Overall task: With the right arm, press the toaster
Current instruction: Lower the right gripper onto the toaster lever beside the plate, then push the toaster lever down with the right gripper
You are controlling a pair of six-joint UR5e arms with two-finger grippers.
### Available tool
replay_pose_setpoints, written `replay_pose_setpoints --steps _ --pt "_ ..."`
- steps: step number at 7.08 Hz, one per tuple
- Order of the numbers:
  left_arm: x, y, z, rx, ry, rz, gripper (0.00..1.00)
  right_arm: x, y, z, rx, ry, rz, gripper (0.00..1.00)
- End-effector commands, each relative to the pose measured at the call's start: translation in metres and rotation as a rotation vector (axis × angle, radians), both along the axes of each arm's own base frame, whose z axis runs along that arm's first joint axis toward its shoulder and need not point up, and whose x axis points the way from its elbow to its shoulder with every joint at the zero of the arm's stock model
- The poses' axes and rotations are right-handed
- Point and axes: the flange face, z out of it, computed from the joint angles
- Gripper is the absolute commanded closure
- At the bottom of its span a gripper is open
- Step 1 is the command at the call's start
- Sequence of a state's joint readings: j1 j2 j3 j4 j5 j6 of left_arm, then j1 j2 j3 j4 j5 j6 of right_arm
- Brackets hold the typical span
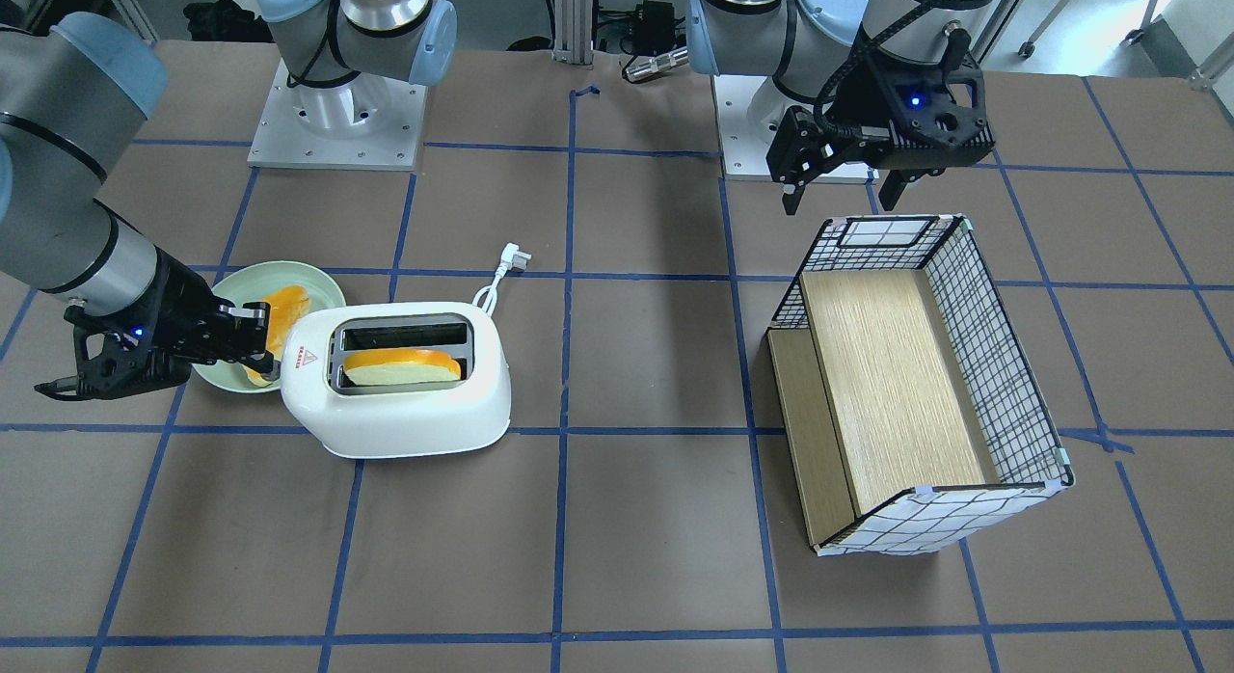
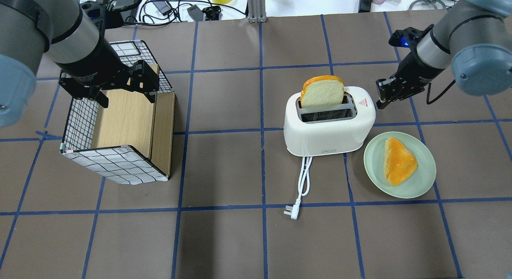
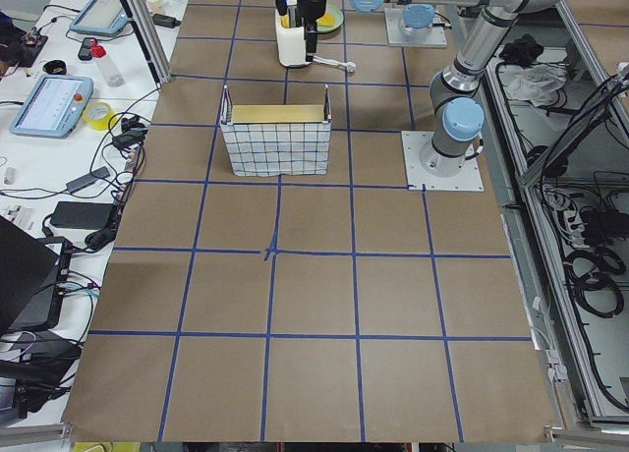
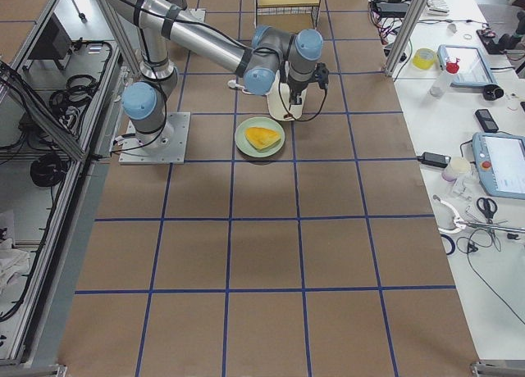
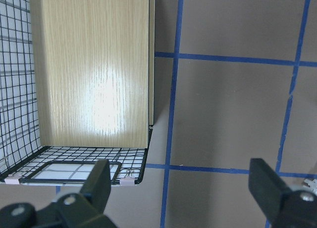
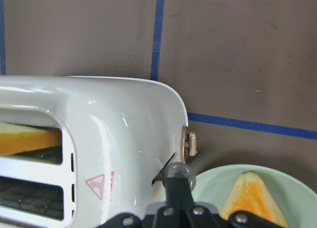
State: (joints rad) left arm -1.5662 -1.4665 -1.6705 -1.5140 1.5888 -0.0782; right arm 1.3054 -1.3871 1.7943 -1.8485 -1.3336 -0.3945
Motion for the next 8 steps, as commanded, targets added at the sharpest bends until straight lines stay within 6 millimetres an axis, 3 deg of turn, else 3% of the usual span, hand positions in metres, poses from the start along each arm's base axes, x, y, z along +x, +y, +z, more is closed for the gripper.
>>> replay_pose_setpoints --steps 1,8 --pt "0.000 0.000 0.000 0.000 0.000 0.000 0.00 0.000 0.000 -0.005 0.012 -0.004 0.010 1.00" --pt "0.000 0.000 0.000 0.000 0.000 0.000 0.00 -0.003 -0.015 -0.035 0.016 -0.005 -0.008 1.00"
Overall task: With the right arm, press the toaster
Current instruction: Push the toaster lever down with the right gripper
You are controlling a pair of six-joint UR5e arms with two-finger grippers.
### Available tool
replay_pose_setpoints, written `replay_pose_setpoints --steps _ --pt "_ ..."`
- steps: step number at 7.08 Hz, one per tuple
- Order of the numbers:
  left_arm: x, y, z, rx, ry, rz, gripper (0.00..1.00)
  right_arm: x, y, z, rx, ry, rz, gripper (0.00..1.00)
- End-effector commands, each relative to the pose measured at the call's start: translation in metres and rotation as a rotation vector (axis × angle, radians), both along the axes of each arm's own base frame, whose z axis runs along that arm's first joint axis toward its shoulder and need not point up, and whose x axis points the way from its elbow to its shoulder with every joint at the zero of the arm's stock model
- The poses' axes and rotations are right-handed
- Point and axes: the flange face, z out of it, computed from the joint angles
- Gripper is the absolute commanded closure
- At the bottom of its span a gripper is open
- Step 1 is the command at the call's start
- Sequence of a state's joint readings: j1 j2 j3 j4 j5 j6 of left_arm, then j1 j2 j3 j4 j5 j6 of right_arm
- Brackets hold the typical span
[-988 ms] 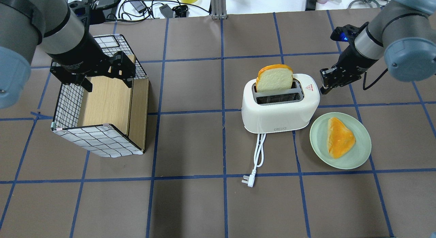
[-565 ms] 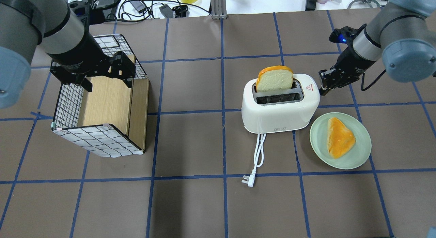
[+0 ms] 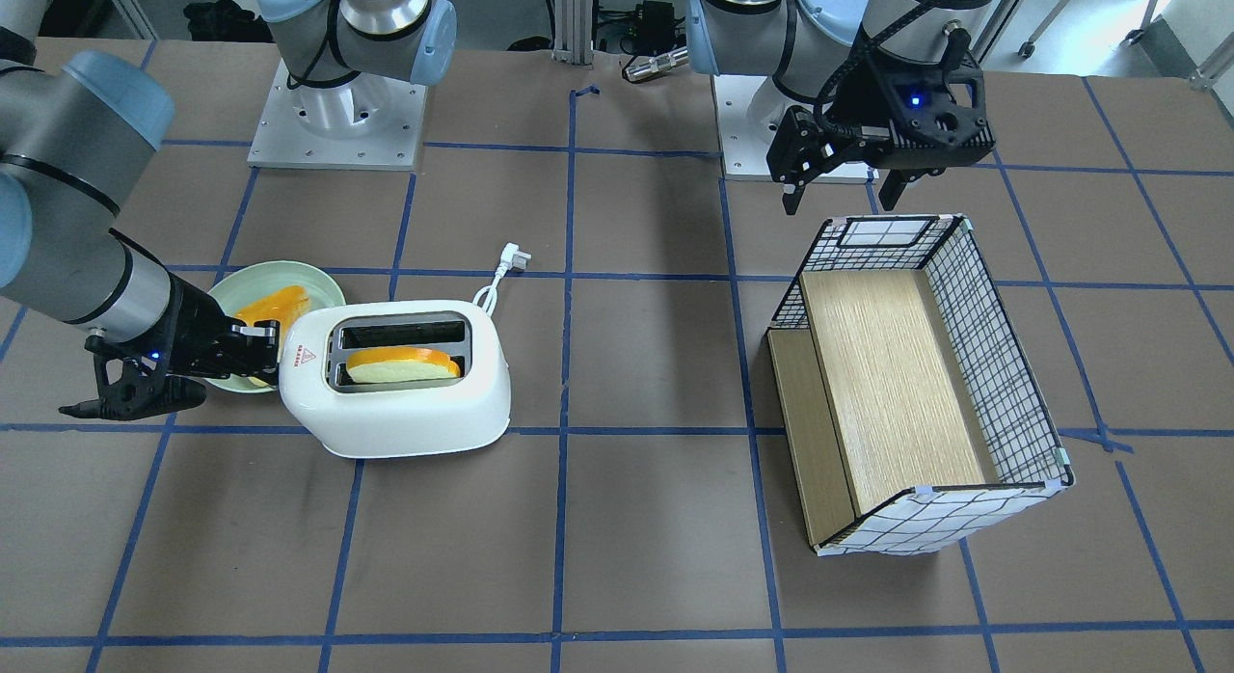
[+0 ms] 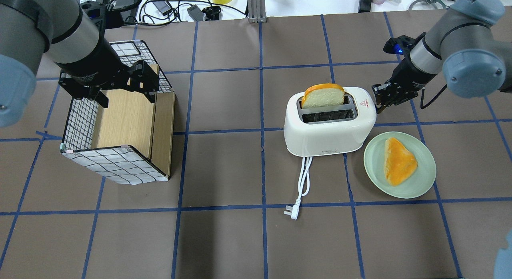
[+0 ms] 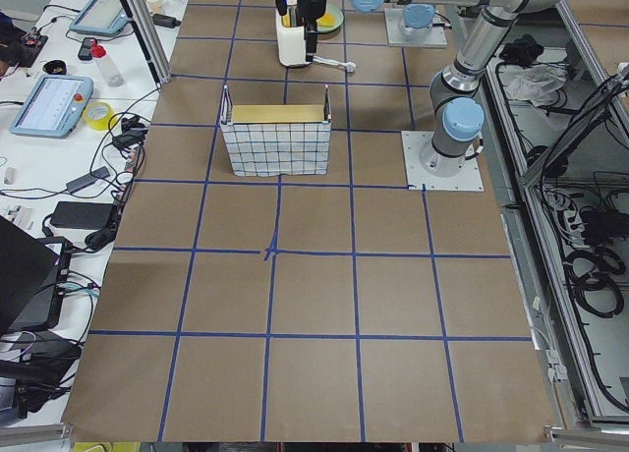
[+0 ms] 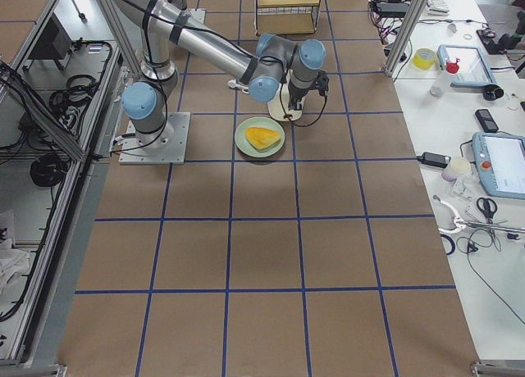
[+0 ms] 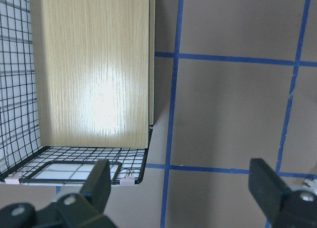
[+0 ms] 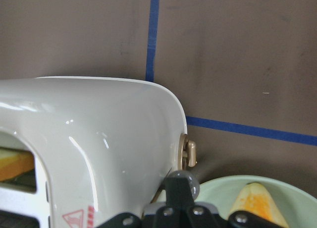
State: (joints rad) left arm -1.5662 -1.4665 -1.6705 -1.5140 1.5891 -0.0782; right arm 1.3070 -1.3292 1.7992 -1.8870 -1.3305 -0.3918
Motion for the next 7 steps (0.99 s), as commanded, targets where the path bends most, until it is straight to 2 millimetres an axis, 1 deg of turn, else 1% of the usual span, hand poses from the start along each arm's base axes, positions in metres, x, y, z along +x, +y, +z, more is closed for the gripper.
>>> replay_pose_setpoints --steps 1,4,5,6,7 --pt "0.000 0.000 0.000 0.000 0.000 0.000 0.00 -0.002 -0.008 -0.012 -0.007 0.004 -0.008 1.00" --pt "0.000 0.000 0.000 0.000 0.000 0.000 0.00 -0.003 -0.009 -0.013 -0.007 0.006 -0.012 1.00" --pt "0.000 0.000 0.000 0.000 0.000 0.000 0.00 -0.002 -0.009 -0.006 -0.015 0.008 -0.033 1.00" --pt "0.000 0.000 0.000 0.000 0.000 0.000 0.00 -0.003 -0.010 0.012 -0.027 0.025 -0.063 1.00" --pt "0.000 0.000 0.000 0.000 0.000 0.000 0.00 -0.003 -0.009 0.038 -0.023 0.025 -0.073 1.00"
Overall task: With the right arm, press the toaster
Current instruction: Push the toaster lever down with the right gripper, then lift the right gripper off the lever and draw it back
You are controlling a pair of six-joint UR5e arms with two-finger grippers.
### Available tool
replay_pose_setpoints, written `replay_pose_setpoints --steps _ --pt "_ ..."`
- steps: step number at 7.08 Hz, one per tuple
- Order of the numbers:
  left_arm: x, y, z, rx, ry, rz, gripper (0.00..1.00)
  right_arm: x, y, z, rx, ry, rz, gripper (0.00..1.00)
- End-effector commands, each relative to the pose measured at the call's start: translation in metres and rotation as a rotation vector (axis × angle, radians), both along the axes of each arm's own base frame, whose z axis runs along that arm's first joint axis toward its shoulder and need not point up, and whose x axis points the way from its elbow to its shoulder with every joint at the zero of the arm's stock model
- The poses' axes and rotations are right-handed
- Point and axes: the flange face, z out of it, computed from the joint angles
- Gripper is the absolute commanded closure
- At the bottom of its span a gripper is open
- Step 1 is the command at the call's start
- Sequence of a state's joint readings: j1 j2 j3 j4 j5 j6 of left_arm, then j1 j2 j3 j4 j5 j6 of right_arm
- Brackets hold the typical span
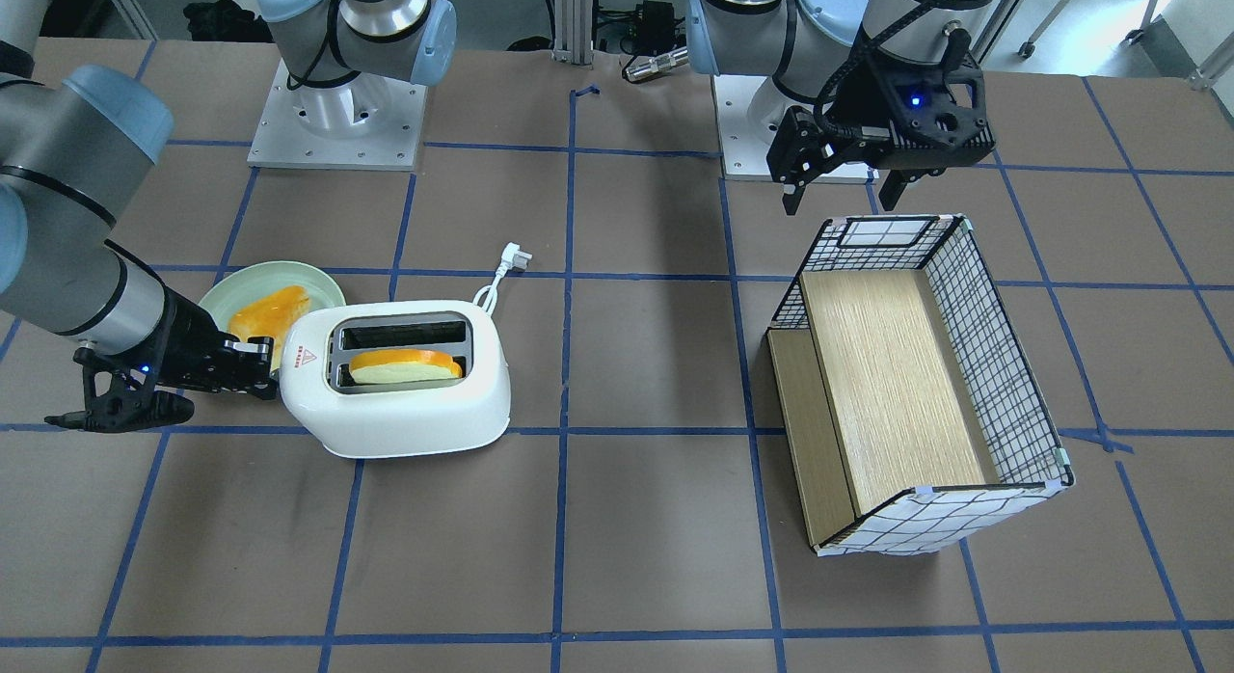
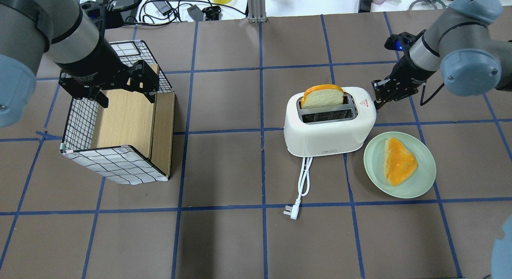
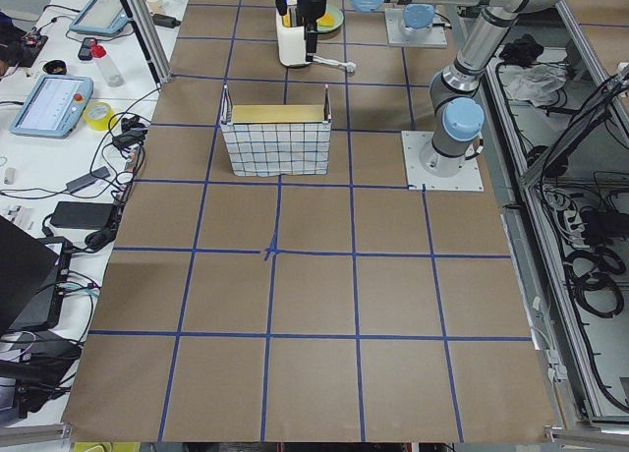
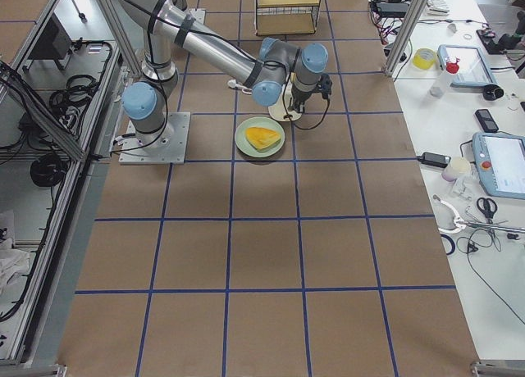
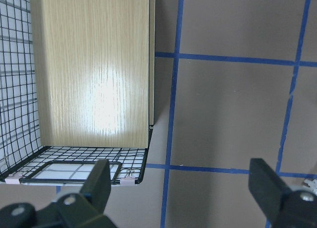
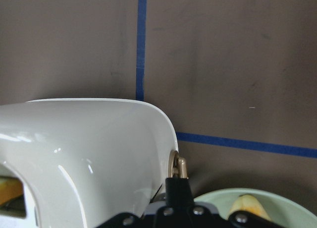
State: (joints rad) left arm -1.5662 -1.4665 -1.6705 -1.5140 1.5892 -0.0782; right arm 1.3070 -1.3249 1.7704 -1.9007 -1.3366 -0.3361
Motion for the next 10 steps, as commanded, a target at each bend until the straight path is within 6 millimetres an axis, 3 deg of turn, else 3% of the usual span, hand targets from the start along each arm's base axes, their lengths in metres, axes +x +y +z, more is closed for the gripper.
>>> replay_pose_setpoints --steps 1,3,4,5,6,7,9,10 --pt "0.000 0.000 0.000 0.000 0.000 0.000 0.00 0.000 0.002 0.060 0.021 0.001 -0.020 1.00" --pt "0.000 0.000 0.000 0.000 0.002 0.000 0.00 0.000 0.007 0.134 0.059 0.015 -0.016 0.97" --pt "0.000 0.000 0.000 0.000 0.000 0.000 0.00 -0.003 0.010 0.175 0.025 0.063 -0.012 0.87" --pt "0.000 0.000 0.000 0.000 0.000 0.000 0.00 -0.005 0.015 0.211 -0.035 0.118 -0.013 0.75" --pt "0.000 0.000 0.000 0.000 0.000 0.000 0.00 -0.006 0.022 0.235 -0.087 0.157 -0.015 0.49" --pt "0.000 0.000 0.000 0.000 0.000 0.000 0.00 -0.009 0.021 0.255 -0.186 0.210 -0.022 0.04" --pt "0.000 0.000 0.000 0.000 0.000 0.000 0.00 -0.006 0.021 0.260 -0.212 0.246 -0.016 0.00" --pt "0.000 0.000 0.000 0.000 0.001 0.000 0.00 0.008 0.019 0.262 -0.222 0.224 -0.096 0.00"
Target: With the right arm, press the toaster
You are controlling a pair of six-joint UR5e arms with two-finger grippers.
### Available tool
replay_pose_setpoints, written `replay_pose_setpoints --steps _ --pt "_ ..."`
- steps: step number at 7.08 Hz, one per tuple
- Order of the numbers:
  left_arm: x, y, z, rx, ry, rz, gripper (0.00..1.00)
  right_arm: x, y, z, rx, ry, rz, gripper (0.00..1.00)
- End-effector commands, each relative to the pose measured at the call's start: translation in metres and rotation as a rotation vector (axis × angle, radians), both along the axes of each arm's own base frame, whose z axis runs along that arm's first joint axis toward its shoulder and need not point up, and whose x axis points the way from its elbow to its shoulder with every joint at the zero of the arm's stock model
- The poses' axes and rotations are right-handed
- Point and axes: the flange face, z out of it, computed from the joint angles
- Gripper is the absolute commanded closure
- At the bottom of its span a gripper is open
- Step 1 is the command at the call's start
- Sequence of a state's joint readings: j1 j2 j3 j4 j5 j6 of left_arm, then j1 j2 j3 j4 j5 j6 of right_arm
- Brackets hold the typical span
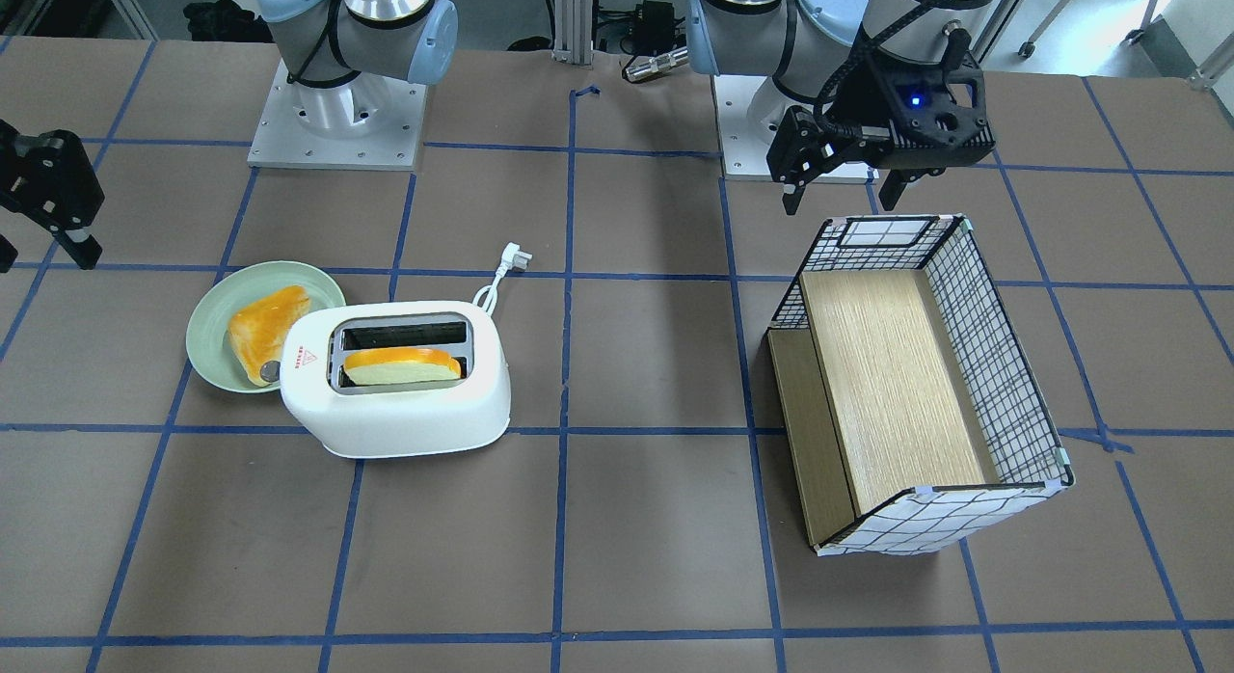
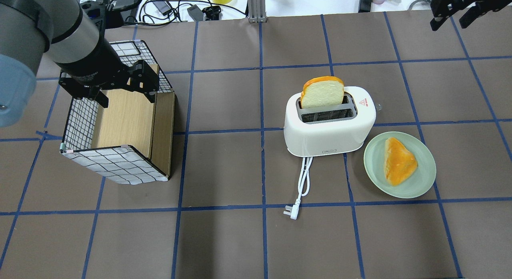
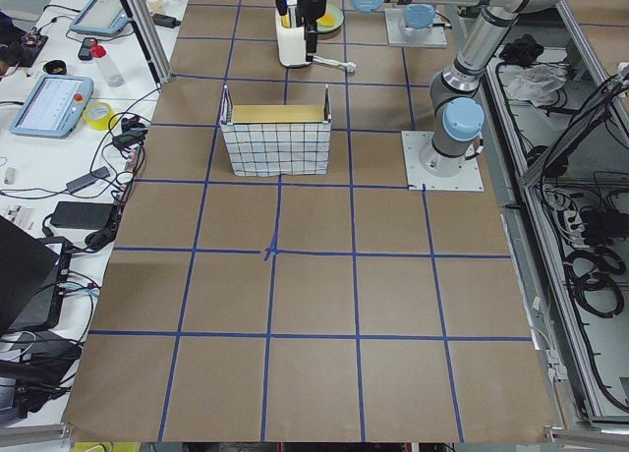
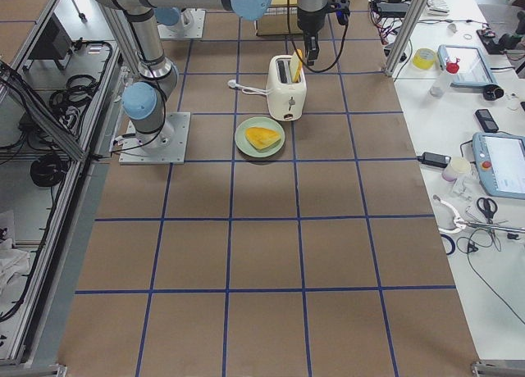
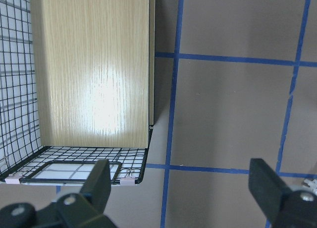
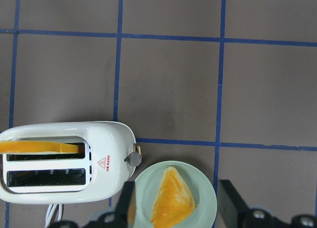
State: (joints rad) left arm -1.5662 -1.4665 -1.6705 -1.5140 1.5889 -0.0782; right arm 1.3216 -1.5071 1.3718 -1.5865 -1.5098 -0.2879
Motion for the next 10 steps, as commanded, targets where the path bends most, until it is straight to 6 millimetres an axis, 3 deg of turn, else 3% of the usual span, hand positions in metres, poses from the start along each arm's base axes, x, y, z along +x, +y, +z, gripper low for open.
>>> replay_pose_setpoints --steps 1,2,7,10 --pt "0.000 0.000 0.000 0.000 0.000 0.000 0.00 0.048 -0.004 0.003 -0.062 -0.031 -0.150 0.00" --pt "0.000 0.000 0.000 0.000 0.001 0.000 0.00 0.086 -0.003 0.000 -0.070 -0.027 -0.123 0.00" --pt "0.000 0.000 0.000 0.000 0.000 0.000 0.00 0.116 0.012 -0.021 0.055 -0.010 0.013 0.00" --pt "0.000 0.000 0.000 0.000 0.000 0.000 0.00 0.117 0.013 -0.025 0.065 -0.010 0.007 0.00"
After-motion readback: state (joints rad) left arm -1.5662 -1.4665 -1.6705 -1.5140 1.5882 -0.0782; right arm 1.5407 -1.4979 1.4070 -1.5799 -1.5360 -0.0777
